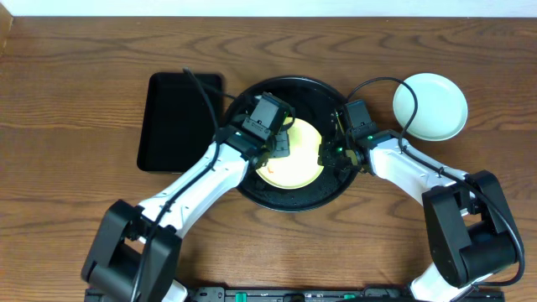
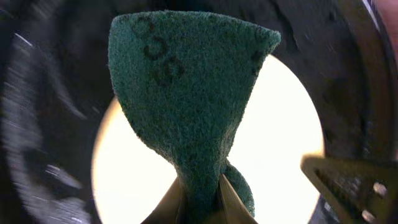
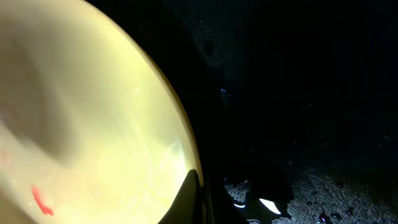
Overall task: Clean dirty plates on tray and stack at the side
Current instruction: 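Scrub the yellow plate with the sponge while the right gripper holds it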
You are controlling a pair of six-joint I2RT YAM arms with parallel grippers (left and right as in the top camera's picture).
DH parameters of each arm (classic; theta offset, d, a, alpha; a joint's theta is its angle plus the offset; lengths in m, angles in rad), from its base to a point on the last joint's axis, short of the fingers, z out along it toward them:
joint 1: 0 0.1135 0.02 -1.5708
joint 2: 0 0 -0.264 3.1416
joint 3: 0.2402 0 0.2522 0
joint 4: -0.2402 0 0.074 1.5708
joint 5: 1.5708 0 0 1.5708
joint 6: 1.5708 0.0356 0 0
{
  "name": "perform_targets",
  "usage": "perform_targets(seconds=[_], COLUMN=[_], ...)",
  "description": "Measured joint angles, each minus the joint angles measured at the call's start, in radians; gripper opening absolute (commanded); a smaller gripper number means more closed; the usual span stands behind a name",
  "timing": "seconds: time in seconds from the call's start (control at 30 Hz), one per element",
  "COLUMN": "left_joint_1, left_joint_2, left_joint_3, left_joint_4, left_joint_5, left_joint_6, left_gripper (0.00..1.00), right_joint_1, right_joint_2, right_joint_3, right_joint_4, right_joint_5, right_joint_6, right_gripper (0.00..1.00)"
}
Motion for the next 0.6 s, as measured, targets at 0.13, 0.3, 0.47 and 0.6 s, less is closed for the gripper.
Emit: perform_targets(seconds=[0.13, 0.3, 0.47, 0.6], left_joint_1=[-0.024, -0.035, -0.048, -0.058], left_joint_2=[0.051, 0.141, 0.145, 0.145], left_joint_3=[-0.015, -0.023, -0.016, -0.011], left_joint_4=[0.001, -0.011, -0.085, -0.126], left_joint_5=[0.051, 0.018, -0.138, -0.259], left_joint_6=[-0.041, -0.061, -0.064, -0.060], left_gripper=[0.08, 0.08, 0.08, 0.08], right_joint_1=[0.000, 0.000, 0.000, 0.002], right_joint_2=[0.000, 0.000, 0.000, 0.000], right_joint_3=[0.000, 0.000, 0.004, 0.021], right_joint_4=[0.000, 0.000, -0.014, -0.060], right_joint_5=[0.000, -0.001, -0.006, -0.018], right_joint_6=[0.005, 0.014, 0.019, 0.023], right_gripper=[0.01, 0.01, 0.01, 0.01])
